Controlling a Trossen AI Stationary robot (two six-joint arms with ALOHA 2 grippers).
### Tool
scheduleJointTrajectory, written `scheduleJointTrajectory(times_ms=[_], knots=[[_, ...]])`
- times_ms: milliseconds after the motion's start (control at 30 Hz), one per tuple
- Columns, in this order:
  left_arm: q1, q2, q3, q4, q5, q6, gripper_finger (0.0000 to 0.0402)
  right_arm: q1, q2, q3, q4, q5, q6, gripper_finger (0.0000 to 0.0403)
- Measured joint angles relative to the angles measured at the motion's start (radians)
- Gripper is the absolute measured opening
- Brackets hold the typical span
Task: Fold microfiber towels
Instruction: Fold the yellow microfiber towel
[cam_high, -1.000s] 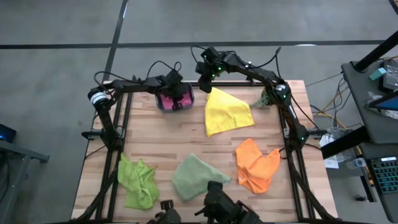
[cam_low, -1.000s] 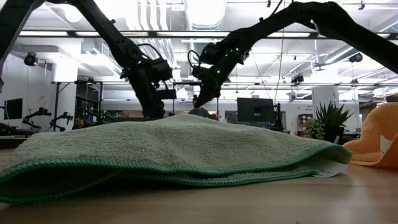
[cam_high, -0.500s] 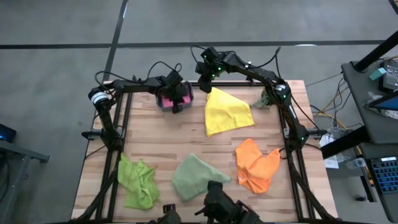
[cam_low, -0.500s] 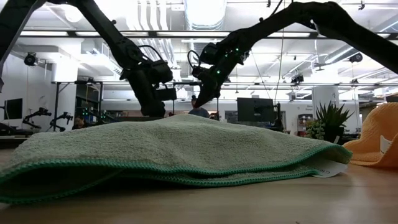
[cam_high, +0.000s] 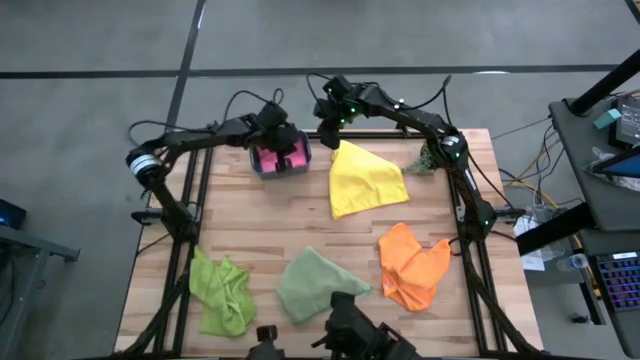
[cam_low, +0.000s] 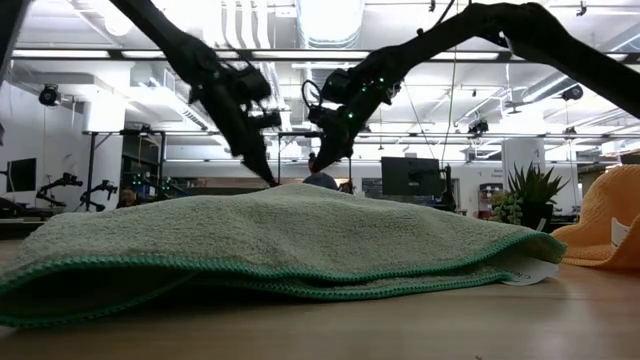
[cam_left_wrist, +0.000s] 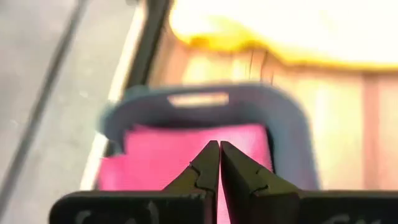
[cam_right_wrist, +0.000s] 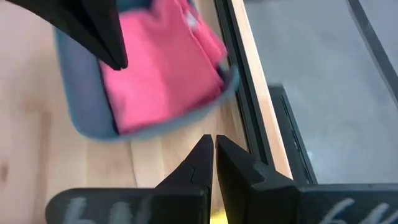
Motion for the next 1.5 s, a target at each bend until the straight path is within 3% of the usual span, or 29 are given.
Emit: scheduleJointTrajectory(times_ms=[233, 500, 800, 1100, 1333, 1500], knots=[[-0.031, -0.225, -0.083, 0.05, 0.001, -0.092, 0.0, 0.039, 0.002, -0.043, 0.108, -0.058, 0.06, 0.0011], [-0.176, -0.44, -0.268, 0.222, 0.001, -0.218, 0.0, 0.15, -0.049, -0.043, -0.089, -0.059, 0.059, 0.0011], [-0.337, -0.576, -0.411, 0.326, 0.001, -0.296, 0.0, 0.339, -0.088, -0.075, -0.276, -0.045, 0.11, 0.0011], [-0.425, -0.623, -0.478, 0.344, 0.0, -0.443, 0.0, 0.497, -0.17, -0.252, -0.267, 0.18, 0.295, 0.0011], [-0.45, -0.615, -0.501, 0.396, 0.001, -0.475, 0.0, 0.539, -0.282, -0.478, -0.252, 0.414, 0.491, 0.0011], [-0.451, -0.611, -0.501, 0.398, 0.0, -0.476, 0.0, 0.519, -0.329, -0.608, -0.171, 0.407, 0.498, 0.0019]])
